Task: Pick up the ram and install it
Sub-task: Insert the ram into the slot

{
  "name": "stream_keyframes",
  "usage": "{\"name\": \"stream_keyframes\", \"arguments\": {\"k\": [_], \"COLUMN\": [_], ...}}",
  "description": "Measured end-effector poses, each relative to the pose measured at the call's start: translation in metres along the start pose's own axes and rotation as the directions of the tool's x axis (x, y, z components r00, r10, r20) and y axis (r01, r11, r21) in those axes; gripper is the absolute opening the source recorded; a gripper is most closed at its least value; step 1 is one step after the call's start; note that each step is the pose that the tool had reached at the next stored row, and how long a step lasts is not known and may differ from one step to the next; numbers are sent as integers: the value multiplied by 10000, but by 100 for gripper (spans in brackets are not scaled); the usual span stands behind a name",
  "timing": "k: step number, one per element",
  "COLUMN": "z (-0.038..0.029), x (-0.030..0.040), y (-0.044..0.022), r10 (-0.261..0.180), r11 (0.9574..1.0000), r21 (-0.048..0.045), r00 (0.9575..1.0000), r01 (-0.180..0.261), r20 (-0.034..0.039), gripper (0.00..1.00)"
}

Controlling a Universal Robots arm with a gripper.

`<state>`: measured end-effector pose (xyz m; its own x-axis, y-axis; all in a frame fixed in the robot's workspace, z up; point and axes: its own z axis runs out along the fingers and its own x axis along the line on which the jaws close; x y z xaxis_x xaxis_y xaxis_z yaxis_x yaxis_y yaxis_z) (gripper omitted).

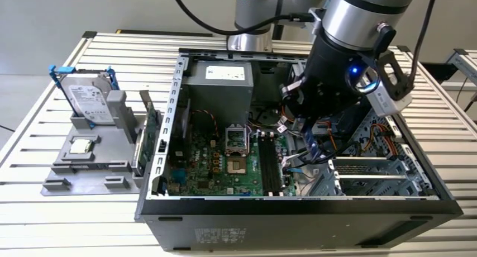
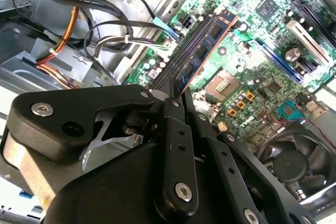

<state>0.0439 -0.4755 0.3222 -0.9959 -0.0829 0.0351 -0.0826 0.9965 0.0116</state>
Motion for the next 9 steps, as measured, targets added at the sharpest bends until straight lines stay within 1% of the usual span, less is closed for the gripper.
{"name": "stream_keyframes", "arguments": {"k": [9], "z": [51], "x": [-2], "y": [-1], "r10": [0], "r11": [10000], "r21": [0], "r00": [10000], "r01": [0], "r20": [0], "gripper": [0]}}
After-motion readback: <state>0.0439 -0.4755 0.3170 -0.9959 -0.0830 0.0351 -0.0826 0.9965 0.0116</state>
